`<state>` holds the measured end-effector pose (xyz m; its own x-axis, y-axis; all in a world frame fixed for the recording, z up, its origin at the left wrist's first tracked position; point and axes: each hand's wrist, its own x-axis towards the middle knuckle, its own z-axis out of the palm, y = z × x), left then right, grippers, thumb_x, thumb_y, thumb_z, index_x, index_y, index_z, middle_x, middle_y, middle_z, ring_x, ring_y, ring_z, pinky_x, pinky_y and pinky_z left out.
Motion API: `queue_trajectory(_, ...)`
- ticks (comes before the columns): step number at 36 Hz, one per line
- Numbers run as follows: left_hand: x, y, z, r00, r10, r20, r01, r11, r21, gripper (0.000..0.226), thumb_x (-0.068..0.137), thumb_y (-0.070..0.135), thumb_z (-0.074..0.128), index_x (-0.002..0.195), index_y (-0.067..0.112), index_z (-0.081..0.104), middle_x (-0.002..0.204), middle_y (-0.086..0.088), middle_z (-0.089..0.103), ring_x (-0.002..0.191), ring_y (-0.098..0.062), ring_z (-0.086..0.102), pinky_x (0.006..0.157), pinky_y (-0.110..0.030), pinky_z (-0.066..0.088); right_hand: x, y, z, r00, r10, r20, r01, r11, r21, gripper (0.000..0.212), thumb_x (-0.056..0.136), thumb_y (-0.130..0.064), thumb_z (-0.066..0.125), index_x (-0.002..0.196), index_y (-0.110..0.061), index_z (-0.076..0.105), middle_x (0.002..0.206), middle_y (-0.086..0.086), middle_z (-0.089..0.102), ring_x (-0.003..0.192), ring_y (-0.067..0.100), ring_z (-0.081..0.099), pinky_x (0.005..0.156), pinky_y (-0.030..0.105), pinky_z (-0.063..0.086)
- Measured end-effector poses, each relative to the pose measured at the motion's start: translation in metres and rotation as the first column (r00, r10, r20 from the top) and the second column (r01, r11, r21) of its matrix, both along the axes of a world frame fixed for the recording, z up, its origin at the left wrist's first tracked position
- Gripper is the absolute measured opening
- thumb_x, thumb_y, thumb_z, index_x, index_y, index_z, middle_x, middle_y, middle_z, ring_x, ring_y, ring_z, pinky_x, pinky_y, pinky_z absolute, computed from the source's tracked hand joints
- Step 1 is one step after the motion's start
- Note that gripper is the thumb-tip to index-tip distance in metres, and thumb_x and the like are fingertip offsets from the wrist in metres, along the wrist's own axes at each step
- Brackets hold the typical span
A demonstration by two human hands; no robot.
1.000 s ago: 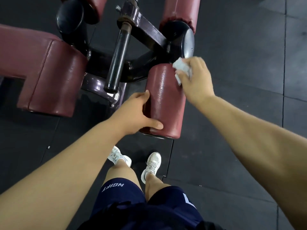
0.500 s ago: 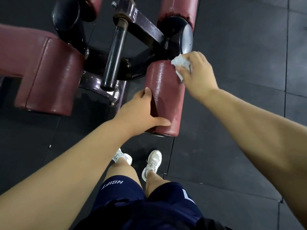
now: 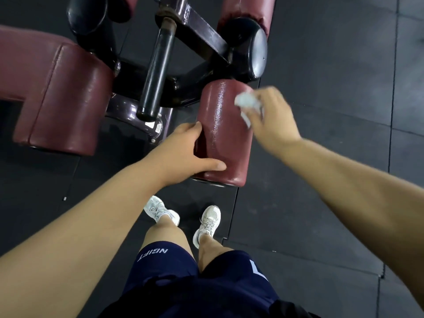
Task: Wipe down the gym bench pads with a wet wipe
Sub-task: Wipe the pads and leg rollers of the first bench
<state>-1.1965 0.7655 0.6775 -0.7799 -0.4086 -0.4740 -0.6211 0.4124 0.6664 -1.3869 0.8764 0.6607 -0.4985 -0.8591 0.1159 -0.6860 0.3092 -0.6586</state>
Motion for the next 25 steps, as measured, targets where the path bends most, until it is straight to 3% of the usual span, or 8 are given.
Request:
queue_trajectory(3, -0.007, 0.010, -0.001, 0.999, 0.016, 0.031, -0.013, 0.996, -0.087, 0.109, 0.054, 0.070, 0.072, 0.144, 0.024, 0.031, 0.144, 0.006, 0.033, 0.128, -0.013, 0.040, 0.106, -0.039, 0.038, -0.025, -0.023, -0.001, 0.976, -0.213, 0.055, 0.209, 0.976, 0.066, 0.023, 0.093, -0.024, 0.055, 0.107, -0.006, 0.054, 0.108, 0.004, 0.053, 0.093, 0.013, 0.046, 0.074, 0.015, 0.030)
queue_trajectory(6, -0.006, 0.002, -0.004, 1.000, 0.027, 0.015, -0.027, 1.000, -0.006, 0.095, 0.056, 0.060, 0.079, 0.136, 0.026, 0.041, 0.134, 0.007, 0.046, 0.121, -0.013, 0.047, 0.104, -0.040, 0.041, -0.021, -0.021, -0.001, 0.981, -0.191, 0.039, 0.189, 0.980, 0.062, 0.019, 0.093, -0.025, 0.054, 0.105, -0.010, 0.053, 0.105, -0.003, 0.052, 0.090, 0.010, 0.045, 0.070, 0.009, 0.029)
queue_trajectory(8, -0.001, -0.008, -0.007, 0.999, 0.048, 0.006, -0.048, 0.988, 0.150, 0.089, 0.054, 0.053, 0.084, 0.131, 0.029, 0.048, 0.121, 0.013, 0.057, 0.114, -0.006, 0.053, 0.103, -0.036, 0.043, -0.002, -0.004, -0.001, 0.994, -0.091, 0.056, 0.088, 0.995, 0.046, 0.001, 0.093, -0.022, 0.053, 0.093, -0.022, 0.054, 0.097, -0.008, 0.055, 0.087, 0.007, 0.045, 0.073, 0.004, 0.030)
queue_trajectory(10, 0.005, -0.015, -0.010, 0.999, 0.052, 0.011, -0.053, 0.972, 0.230, 0.085, 0.060, 0.043, 0.083, 0.135, 0.032, 0.045, 0.122, 0.019, 0.056, 0.116, 0.000, 0.051, 0.106, -0.028, 0.038, 0.027, 0.022, -0.002, 0.997, 0.083, 0.001, -0.083, 0.996, 0.039, 0.019, 0.096, -0.019, 0.050, 0.081, -0.031, 0.048, 0.086, -0.011, 0.056, 0.082, 0.005, 0.042, 0.079, 0.009, 0.034)
queue_trajectory(15, 0.008, -0.018, -0.009, 0.999, 0.026, 0.039, -0.032, 0.987, 0.157, 0.100, 0.055, 0.062, 0.077, 0.141, 0.031, 0.038, 0.135, 0.014, 0.045, 0.125, -0.006, 0.043, 0.104, -0.027, 0.034, 0.053, 0.066, -0.015, 0.926, 0.375, -0.039, -0.376, 0.926, -0.016, 0.024, 0.088, -0.019, 0.047, 0.112, -0.014, 0.050, 0.095, 0.005, 0.059, 0.087, 0.016, 0.048, 0.077, 0.021, 0.042)
queue_trajectory(18, 0.005, -0.007, 0.005, 1.000, -0.013, 0.016, 0.012, 0.999, 0.038, 0.097, 0.058, 0.063, 0.071, 0.141, 0.026, 0.038, 0.126, 0.014, 0.039, 0.120, -0.005, 0.041, 0.098, -0.023, 0.033, 0.036, 0.046, -0.011, 0.968, 0.251, -0.017, -0.251, 0.967, -0.037, 0.019, 0.090, -0.018, 0.053, 0.108, -0.022, 0.051, 0.089, -0.002, 0.056, 0.082, 0.007, 0.044, 0.076, 0.013, 0.038)
queue_trajectory(21, -0.003, 0.009, 0.015, 0.999, -0.035, 0.031, 0.036, 0.998, -0.056, 0.116, 0.058, 0.067, 0.072, 0.150, 0.024, 0.016, 0.149, 0.011, 0.022, 0.133, -0.008, 0.031, 0.109, -0.030, 0.031, 0.008, 0.011, -0.003, 1.000, 0.005, 0.028, -0.004, 0.999, -0.040, 0.013, 0.090, -0.012, 0.060, 0.103, -0.014, 0.060, 0.090, -0.005, 0.053, 0.082, 0.002, 0.039, 0.075, 0.001, 0.030)
queue_trajectory(25, -0.011, 0.017, 0.012, 0.992, -0.079, 0.102, 0.099, 0.973, -0.210, 0.116, 0.063, 0.067, 0.070, 0.151, 0.022, 0.009, 0.155, 0.005, 0.014, 0.137, -0.017, 0.029, 0.107, -0.034, 0.032, -0.024, -0.022, -0.005, 0.970, -0.227, 0.092, 0.221, 0.973, 0.074, 0.020, 0.093, -0.024, 0.055, 0.104, -0.008, 0.051, 0.101, -0.002, 0.050, 0.088, 0.010, 0.043, 0.068, 0.013, 0.028)
